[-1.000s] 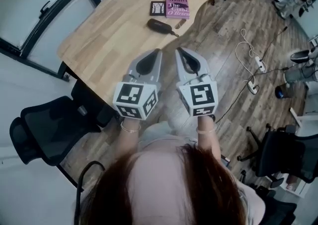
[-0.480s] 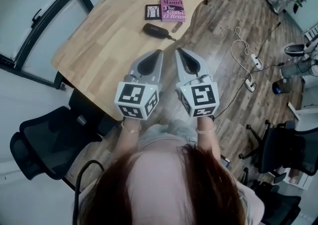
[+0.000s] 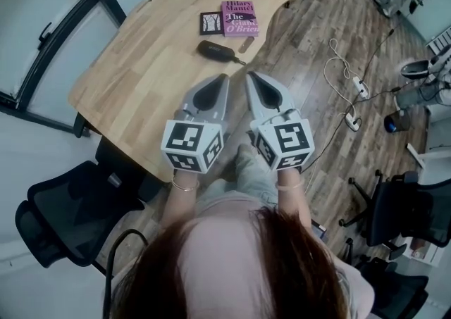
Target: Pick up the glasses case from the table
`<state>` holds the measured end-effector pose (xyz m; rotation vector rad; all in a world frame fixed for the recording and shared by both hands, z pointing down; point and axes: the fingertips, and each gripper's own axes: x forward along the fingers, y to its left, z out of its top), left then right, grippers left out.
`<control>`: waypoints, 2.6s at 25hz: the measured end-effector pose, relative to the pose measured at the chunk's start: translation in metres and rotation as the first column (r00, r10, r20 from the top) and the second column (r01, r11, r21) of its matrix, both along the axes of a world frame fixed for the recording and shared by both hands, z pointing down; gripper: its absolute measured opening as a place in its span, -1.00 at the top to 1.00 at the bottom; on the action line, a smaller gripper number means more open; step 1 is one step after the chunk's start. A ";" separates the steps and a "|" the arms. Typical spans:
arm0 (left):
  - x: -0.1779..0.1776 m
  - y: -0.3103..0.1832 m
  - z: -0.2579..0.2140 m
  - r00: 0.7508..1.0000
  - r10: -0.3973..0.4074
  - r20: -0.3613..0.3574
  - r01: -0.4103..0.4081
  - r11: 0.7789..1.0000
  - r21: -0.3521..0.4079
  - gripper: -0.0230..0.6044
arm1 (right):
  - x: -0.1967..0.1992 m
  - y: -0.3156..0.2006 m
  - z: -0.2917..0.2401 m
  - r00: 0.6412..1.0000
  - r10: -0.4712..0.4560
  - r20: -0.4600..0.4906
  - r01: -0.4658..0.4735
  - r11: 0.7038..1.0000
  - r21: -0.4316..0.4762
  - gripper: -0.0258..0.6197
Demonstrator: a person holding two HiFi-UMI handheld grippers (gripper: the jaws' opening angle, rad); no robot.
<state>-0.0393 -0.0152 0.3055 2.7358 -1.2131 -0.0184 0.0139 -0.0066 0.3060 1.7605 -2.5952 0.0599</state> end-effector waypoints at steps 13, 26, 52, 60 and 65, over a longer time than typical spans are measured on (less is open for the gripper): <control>0.017 -0.043 0.012 1.000 -0.008 0.015 0.008 1.000 -0.009 0.90 | 0.013 -0.044 0.018 0.998 -0.007 -0.057 0.007 1.000 0.014 0.91; 0.021 -0.112 0.015 0.999 -0.039 0.021 0.039 0.999 -0.014 0.90 | 0.019 -0.112 0.036 0.997 -0.068 -0.044 0.066 0.997 -0.040 0.91; 0.006 -0.244 0.036 0.990 -0.137 0.031 0.138 0.989 -0.055 0.90 | -0.006 -0.247 0.102 0.952 -0.278 -0.126 0.250 0.947 -0.202 0.67; -0.001 -0.270 0.046 0.987 -0.160 0.029 0.162 0.985 -0.065 0.90 | -0.028 -0.276 0.134 0.913 -0.368 -0.178 0.317 0.913 -0.257 0.52; -0.007 -0.286 0.056 0.985 -0.169 0.034 0.171 0.982 -0.075 0.90 | -0.038 -0.290 0.159 0.881 -0.417 -0.222 0.345 0.889 -0.301 0.44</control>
